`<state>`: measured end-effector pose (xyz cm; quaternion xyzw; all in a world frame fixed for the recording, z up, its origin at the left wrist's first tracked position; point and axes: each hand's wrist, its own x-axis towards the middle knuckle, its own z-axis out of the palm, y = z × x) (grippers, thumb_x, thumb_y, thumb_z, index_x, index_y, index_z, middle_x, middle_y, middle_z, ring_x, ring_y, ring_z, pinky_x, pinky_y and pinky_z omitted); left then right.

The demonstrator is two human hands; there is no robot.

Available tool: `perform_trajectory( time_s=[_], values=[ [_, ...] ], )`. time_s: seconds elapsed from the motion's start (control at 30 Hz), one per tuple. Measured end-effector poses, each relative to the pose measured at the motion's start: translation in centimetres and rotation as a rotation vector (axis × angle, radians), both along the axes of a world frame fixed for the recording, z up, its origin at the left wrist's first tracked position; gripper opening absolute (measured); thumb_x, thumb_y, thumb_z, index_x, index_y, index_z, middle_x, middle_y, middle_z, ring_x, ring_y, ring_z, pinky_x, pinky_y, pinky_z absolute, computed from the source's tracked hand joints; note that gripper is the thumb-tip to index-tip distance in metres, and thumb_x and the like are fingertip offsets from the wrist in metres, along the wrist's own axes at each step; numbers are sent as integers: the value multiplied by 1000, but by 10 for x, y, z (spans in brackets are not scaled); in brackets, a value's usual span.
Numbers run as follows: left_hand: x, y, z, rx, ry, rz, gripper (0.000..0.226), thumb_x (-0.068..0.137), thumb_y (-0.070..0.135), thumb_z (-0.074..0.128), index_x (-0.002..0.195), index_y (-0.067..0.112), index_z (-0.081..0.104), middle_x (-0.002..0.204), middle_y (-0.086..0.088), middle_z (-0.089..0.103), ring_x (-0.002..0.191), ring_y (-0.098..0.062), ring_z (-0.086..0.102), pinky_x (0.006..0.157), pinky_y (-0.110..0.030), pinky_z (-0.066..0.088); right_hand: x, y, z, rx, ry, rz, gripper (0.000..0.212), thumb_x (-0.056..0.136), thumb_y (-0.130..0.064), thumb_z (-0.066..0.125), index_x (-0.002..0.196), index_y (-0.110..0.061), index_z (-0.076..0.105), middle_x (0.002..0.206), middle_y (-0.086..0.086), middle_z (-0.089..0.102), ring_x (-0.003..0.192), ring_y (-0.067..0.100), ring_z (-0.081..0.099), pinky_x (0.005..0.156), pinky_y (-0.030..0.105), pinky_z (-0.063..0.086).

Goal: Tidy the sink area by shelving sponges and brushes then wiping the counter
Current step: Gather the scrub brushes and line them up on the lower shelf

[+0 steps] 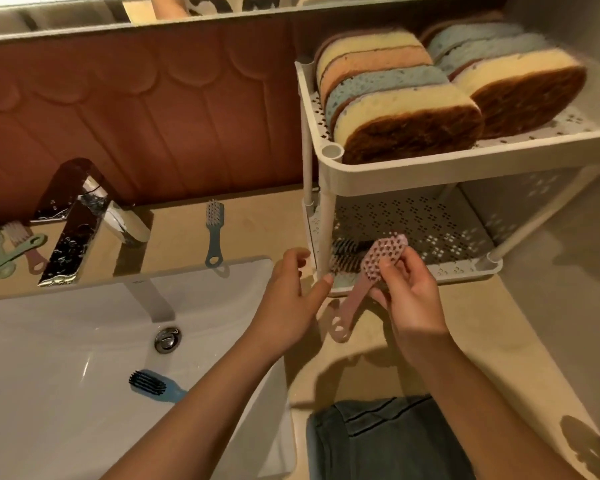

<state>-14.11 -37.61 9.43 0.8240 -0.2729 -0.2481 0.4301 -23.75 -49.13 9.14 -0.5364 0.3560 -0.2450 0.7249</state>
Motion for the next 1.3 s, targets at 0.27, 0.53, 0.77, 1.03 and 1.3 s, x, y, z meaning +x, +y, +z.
perform_trajectory(
  time_s=[0.27,0.53,0.77,1.03,1.3],
  values=[
    [11,-28,-10,-48,-450,57,20,93,34,51,104,19,57,94,0,71,83,-20,67,69,-41,56,14,-51,0,-198,178,-74,17,89,-11,59,102,-19,53,90,-3,65,94,16,63,70,21,47],
    [21,-24,-23,-81,-615,-34,22,93,37,48,102,19,56,78,0,70,68,-23,68,55,-39,54,91,-92,-17,-894,511,316,23,92,-12,51,111,-6,65,118,14,64,113,30,56,96,32,39],
    [24,-24,-25,-90,-625,-41,34,92,48,40,110,23,56,83,3,71,71,-22,68,56,-35,53,111,-103,-51,-910,565,491,23,91,-12,52,109,-10,66,120,11,64,114,29,55,99,35,40],
    [28,-23,-29,-113,-638,-57,39,91,50,33,109,23,56,82,4,71,70,-19,68,53,-29,49,104,-103,-58,-979,643,499,31,94,-28,49,121,-20,62,126,7,61,117,28,53,92,31,39],
    [29,-23,-30,-112,-611,-40,33,93,48,43,114,26,56,87,3,72,74,-19,68,59,-38,54,60,-77,-39,-833,504,322,20,90,-18,57,104,-10,68,106,15,67,99,29,61,88,41,49]
  ],
)
